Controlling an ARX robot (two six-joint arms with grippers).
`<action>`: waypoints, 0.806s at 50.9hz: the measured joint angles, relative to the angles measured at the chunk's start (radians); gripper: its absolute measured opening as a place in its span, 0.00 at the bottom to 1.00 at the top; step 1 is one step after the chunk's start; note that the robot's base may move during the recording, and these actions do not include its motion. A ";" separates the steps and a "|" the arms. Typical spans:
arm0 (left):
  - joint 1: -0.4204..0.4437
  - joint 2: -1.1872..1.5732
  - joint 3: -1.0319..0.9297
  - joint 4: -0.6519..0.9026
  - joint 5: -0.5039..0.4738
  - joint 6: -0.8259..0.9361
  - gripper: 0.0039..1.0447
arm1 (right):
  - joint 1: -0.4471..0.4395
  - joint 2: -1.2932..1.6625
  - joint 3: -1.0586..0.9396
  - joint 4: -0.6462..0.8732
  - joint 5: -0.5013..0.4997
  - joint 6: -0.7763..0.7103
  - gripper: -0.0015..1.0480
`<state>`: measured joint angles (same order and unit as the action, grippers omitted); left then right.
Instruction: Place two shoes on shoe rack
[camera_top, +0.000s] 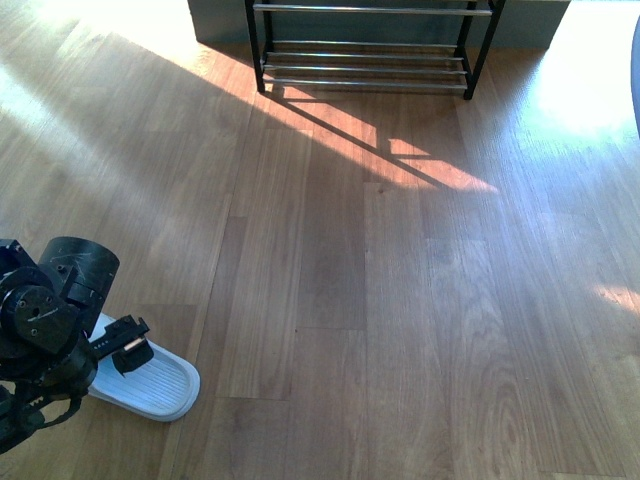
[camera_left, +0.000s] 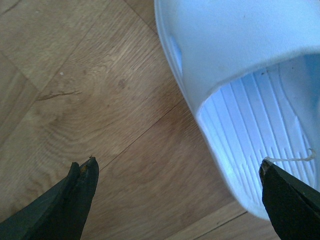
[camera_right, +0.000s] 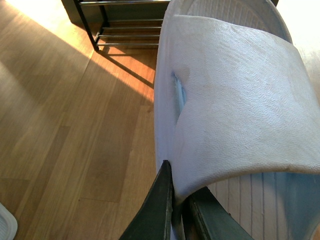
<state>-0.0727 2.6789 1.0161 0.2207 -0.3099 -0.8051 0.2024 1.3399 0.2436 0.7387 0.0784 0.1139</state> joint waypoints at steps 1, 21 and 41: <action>0.003 0.014 0.014 0.007 0.013 0.000 0.91 | 0.000 0.000 0.000 0.000 0.000 0.000 0.02; 0.028 0.190 0.174 -0.006 0.066 -0.016 0.91 | 0.000 0.000 0.000 0.000 0.000 0.000 0.02; 0.068 0.224 0.207 -0.010 -0.042 -0.043 0.91 | 0.000 0.000 0.000 0.000 0.001 0.000 0.02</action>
<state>-0.0048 2.9028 1.2232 0.2111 -0.3523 -0.8478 0.2024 1.3399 0.2436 0.7387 0.0795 0.1139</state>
